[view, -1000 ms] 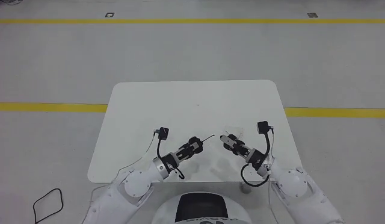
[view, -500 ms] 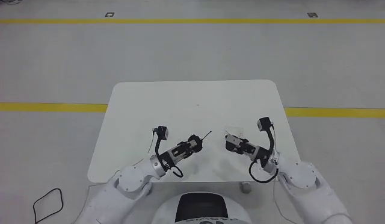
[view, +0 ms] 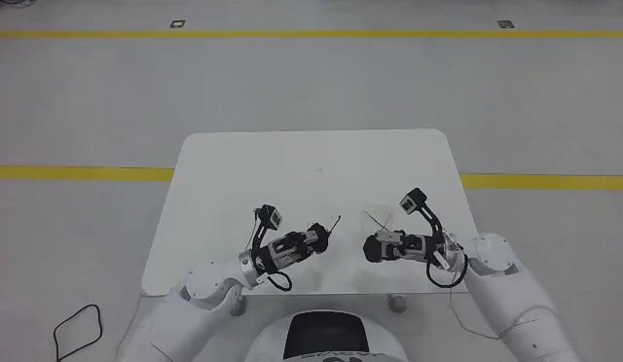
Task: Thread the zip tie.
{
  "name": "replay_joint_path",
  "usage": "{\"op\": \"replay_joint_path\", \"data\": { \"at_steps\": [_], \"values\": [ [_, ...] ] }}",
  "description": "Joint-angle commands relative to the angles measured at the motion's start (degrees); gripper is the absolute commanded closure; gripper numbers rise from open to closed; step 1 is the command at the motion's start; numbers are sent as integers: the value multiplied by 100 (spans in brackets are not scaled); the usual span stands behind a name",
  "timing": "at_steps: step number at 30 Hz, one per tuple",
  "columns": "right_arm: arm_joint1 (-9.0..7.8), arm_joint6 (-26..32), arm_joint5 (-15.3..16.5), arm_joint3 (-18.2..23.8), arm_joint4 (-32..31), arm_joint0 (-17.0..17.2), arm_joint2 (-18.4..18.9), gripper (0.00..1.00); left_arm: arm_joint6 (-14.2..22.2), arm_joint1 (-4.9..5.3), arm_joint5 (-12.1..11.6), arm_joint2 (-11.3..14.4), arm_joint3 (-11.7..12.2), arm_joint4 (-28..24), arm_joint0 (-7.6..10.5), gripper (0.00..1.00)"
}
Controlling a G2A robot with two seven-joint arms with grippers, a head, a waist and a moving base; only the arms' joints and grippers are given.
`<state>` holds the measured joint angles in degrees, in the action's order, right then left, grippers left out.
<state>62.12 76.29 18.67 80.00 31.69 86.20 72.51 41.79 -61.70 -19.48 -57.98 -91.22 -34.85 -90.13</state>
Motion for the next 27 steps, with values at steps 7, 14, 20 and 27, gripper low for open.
{"op": "replay_joint_path", "data": {
  "at_steps": [7, 14, 20, 27],
  "values": [
    [21, 287, -159, -222, 190, -179, -148, 0, -123, -13, 0, -32, 39, 360, 61, 100],
    [38, 149, -269, -237, 431, -154, -182, 0, -30, -28, 45, 45, -5, 132, 57, 100],
    [102, 335, -357, -729, 1279, -449, -561, 0, 761, -132, 23, 394, 266, -1014, 259, 100],
    [118, 335, -316, -844, 1543, -557, -783, 0, 809, -233, 0, 542, 570, -1554, 458, 100]
  ]
}}
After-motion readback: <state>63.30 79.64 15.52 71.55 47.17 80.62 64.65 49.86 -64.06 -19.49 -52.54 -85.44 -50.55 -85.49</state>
